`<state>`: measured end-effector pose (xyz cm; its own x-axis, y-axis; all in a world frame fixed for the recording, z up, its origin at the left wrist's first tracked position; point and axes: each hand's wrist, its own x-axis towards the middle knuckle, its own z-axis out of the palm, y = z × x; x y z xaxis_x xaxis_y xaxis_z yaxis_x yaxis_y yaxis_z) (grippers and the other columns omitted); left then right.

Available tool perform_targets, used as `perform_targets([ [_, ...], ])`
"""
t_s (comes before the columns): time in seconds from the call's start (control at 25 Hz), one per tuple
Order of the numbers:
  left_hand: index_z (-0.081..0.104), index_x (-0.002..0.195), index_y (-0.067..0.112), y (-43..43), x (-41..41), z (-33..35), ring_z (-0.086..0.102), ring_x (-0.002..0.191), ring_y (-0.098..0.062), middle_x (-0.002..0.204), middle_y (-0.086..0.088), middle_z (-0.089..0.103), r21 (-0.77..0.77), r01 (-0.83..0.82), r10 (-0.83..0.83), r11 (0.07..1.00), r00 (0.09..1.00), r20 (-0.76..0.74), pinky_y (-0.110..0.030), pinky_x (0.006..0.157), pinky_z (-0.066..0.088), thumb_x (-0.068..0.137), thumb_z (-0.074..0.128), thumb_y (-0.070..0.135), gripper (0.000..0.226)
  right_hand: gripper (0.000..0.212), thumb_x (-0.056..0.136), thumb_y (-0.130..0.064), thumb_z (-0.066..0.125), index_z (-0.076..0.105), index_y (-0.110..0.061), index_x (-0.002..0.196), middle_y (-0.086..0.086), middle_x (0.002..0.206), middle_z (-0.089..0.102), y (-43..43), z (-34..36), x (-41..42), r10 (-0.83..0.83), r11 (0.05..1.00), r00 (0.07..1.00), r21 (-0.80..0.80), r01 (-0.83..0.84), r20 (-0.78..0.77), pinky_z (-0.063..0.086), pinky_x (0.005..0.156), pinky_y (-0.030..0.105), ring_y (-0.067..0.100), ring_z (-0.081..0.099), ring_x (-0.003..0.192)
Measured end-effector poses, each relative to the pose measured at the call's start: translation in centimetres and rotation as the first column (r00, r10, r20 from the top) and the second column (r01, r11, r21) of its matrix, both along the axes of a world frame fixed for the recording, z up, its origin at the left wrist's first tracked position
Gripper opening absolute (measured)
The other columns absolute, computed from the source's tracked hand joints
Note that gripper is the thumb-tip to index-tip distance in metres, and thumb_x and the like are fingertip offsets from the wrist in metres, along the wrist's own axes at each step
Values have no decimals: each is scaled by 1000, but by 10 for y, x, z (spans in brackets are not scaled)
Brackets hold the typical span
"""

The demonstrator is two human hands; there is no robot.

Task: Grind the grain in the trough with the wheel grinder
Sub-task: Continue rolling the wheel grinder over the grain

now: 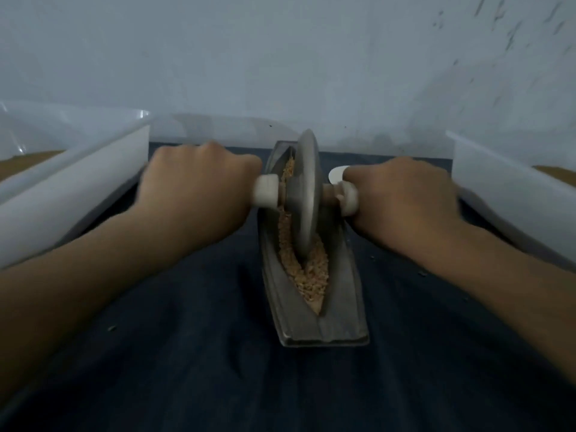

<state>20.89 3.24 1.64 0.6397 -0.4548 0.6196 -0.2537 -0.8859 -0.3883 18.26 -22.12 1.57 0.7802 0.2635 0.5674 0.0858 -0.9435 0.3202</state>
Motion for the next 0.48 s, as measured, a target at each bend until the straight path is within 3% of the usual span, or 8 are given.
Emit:
perform_targets([
  [0.08, 60, 87, 27, -20, 21, 12, 56, 58, -31, 64, 1, 38, -56, -133, 126, 990, 985, -121, -30, 49, 33, 84, 62, 30, 6, 6, 88, -31, 66, 65, -28, 92, 1, 80, 61, 17, 13, 26, -96, 988, 981, 105, 114, -167, 34, 56, 28, 25, 57, 69],
  [0.16, 61, 98, 25, -26, 35, 14, 63, 78, -33, 81, -4, 56, -133, -176, 140, 975, 959, -245, -36, 61, 43, 90, 59, 31, 10, 17, 91, -27, 65, 69, -24, 107, 7, 99, 65, 25, 27, 42, -118, 979, 965, 134, 153, -236, 38, 65, 32, 31, 64, 90],
  [0.2, 59, 95, 25, -22, 30, 11, 61, 76, -32, 82, -4, 58, -146, -159, 116, 976, 956, -268, -37, 62, 46, 91, 58, 31, 8, 16, 89, -27, 66, 69, -24, 105, 6, 96, 65, 24, 32, 39, -106, 988, 968, 83, 127, -229, 38, 63, 31, 31, 64, 86],
  [0.28, 48, 81, 27, -3, 2, -4, 47, 54, -26, 65, 1, 48, -129, -42, 19, 991, 985, -171, -32, 49, 40, 85, 58, 32, 12, 4, 79, -31, 67, 64, -28, 81, -3, 70, 55, 12, 24, 13, 0, 999, 993, -43, -5, -120, 30, 50, 24, 21, 53, 57],
  [0.32, 42, 76, 28, 5, -13, -9, 35, 45, -22, 57, 5, 37, -92, 18, -25, 996, 997, -78, -26, 44, 29, 81, 57, 33, 16, 14, 71, -36, 66, 54, -29, 68, -8, 56, 42, 3, 15, 0, 54, 995, 998, -83, -57, -42, 21, 46, 19, 13, 36, 44],
  [0.4, 35, 71, 28, 11, -20, -4, 11, 41, -16, 53, 9, 18, -22, 62, -61, 998, 997, 47, -18, 46, 12, 72, 54, 34, 19, 29, 60, -44, 59, 32, -33, 61, -14, 49, 18, -7, 5, -18, 100, 994, 993, -40, -97, 70, 10, 49, 13, 4, 10, 42],
  [0.48, 39, 70, 25, 2, -11, 0, 9, 40, -15, 53, 6, 19, 2, 6, -6, 1000, 999, 32, -19, 47, 12, 72, 58, 27, 19, 28, 66, -41, 61, 34, -34, 63, -12, 50, 21, -6, -1, -5, 48, 999, 998, 3, -48, 47, 15, 48, 15, 11, 19, 40],
])
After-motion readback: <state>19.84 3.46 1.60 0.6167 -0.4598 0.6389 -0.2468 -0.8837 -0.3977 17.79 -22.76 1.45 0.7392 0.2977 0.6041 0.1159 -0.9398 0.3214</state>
